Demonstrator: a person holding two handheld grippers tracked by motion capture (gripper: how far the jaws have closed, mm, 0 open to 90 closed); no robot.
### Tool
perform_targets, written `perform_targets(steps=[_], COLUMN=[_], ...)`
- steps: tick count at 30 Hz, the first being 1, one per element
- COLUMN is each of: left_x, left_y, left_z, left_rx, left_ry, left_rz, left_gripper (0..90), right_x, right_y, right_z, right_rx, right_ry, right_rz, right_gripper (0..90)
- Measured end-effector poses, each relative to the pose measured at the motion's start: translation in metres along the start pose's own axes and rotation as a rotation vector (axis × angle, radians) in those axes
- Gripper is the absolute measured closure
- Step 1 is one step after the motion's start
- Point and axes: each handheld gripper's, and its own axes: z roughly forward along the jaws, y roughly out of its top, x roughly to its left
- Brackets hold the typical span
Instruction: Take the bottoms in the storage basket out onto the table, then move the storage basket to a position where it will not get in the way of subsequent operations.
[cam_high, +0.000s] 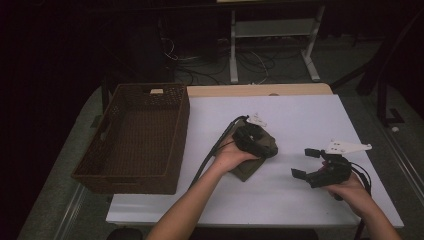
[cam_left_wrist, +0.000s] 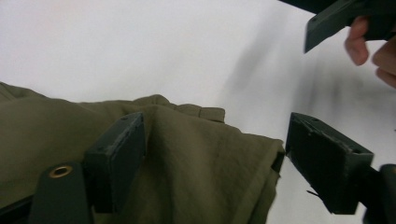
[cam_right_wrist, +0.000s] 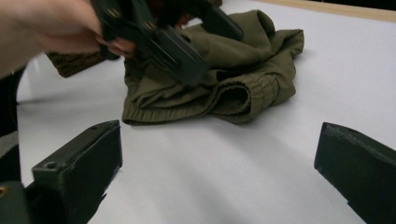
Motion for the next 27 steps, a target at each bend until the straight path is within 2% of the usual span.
perform_targets(steps=[5, 9, 13, 18, 27], left_x=[0.004, 0.002, -0.002, -0.003, -0.003], left_y=[0.001, 0.002, -0.002, -0.009, -0.027], left_z=[-0.014, -0.025, -0.035, -0.046, -0.060], left_rx=[-0.023, -0.033, -0.061, -0.082, -0.085], left_ry=[-0.004, -0.006, -0.008, -0.013, 0.021], left_rz=[-0.012, 0.006, 0.021, 0.029, 0.018], left_gripper=[13.0, 9.2, 0.5, 0.0, 0.0], right_x=[-0.002, -0.001, 0.001, 0.001, -0.002], right_y=[-0.001, -0.002, -0.002, -0.004, -0.005], right_z=[0.000, -0.001, -0.001, 0.000, -0.001], right_rx=[0.011, 0.009, 0.012, 0.008, 0.007], right_ry=[-0.010, -0.002, -0.004, -0.002, -0.012], right_rz=[0.001, 0.009, 0.019, 0.016, 0.034], right_gripper=[0.9, 0.9, 1.0, 2.1, 1.5])
